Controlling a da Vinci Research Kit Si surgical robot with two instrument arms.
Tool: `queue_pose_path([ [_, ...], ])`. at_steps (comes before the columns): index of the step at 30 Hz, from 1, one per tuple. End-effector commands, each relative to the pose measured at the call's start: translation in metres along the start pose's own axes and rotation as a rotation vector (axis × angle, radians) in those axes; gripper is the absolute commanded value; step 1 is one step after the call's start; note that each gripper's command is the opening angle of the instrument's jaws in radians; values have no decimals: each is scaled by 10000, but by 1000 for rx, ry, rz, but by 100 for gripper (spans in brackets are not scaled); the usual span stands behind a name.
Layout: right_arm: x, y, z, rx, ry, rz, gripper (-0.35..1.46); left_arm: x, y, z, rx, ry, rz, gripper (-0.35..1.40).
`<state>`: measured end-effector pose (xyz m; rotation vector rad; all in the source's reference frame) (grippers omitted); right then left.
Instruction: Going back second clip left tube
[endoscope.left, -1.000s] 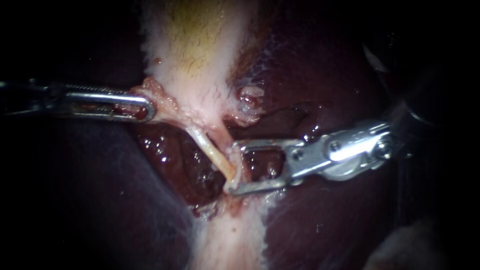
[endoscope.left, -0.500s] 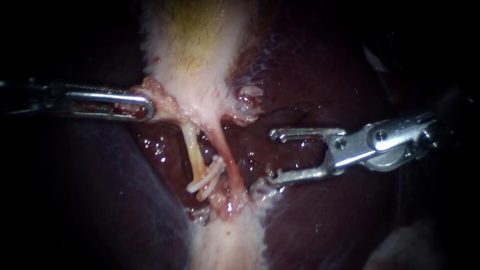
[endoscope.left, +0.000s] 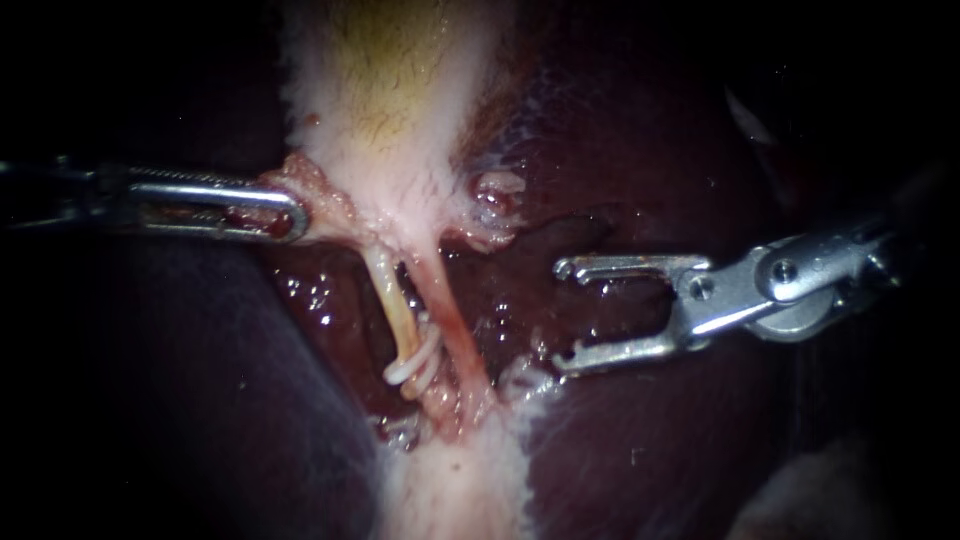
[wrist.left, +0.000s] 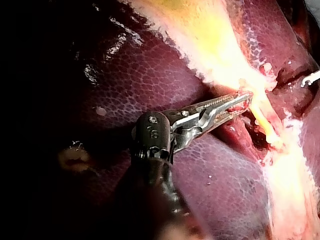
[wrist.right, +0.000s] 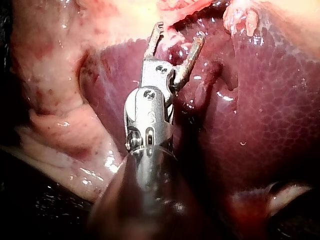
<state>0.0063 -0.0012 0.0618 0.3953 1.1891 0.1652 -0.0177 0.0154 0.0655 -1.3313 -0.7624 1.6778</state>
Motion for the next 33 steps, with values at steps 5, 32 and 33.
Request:
queue_pose_path([
  [5,0,0,-2,1,0,-5,50,0,-1,1,0,0,0,-35],
  [32,3,5,-19,13,2,-29,50,-19,-51,44,19,3,16,-35],
  [33,3,5,-20,13,2,-29,50,-20,-53,48,21,4,17,-35],
])
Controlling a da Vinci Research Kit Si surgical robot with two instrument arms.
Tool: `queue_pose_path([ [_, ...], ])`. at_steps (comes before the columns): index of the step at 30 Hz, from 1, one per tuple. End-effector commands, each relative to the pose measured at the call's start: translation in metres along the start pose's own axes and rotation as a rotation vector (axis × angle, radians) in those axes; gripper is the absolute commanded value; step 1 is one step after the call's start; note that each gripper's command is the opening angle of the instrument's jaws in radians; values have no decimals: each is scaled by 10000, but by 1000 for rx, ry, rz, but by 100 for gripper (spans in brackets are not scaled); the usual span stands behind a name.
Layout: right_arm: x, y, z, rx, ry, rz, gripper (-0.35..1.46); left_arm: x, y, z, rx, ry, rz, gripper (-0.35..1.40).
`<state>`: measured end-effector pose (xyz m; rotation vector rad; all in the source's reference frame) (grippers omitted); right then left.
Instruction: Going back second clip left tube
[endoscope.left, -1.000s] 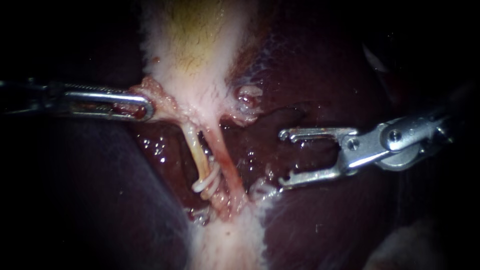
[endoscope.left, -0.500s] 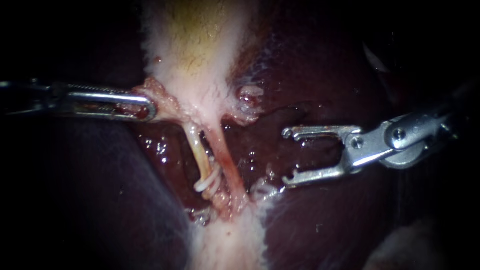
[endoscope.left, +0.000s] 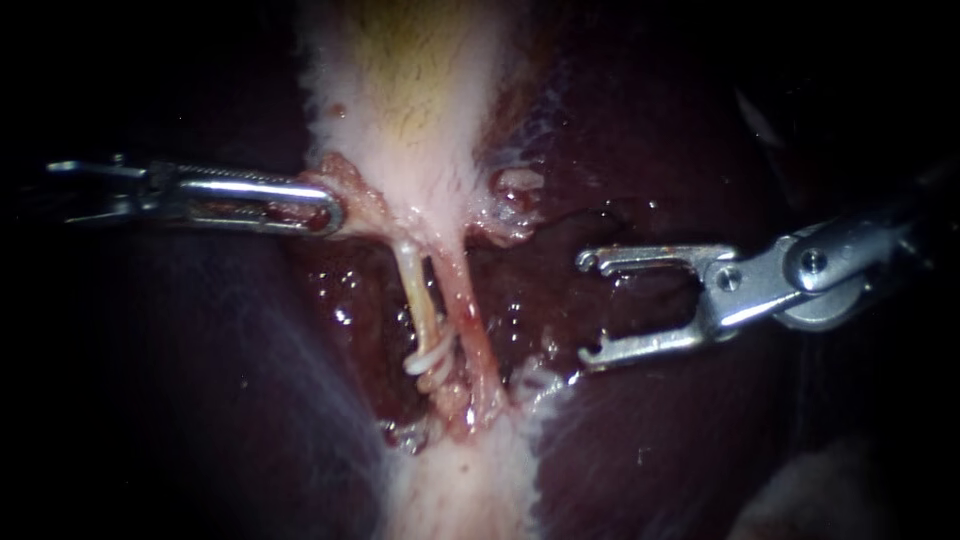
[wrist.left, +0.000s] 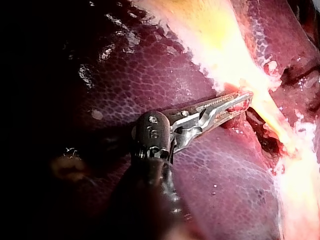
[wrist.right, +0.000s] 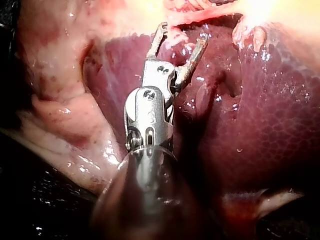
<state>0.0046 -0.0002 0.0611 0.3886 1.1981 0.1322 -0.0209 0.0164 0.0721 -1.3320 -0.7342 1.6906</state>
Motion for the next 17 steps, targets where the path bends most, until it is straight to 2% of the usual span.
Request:
queue_pose_path([
  [1,0,0,0,0,0,1,50,-2,-1,4,7,-2,1,-35],
  [6,1,0,-1,0,0,1,50,-9,-5,16,8,-2,6,-35],
  [17,1,1,-2,0,1,2,50,-11,-8,18,7,-6,7,-35],
])
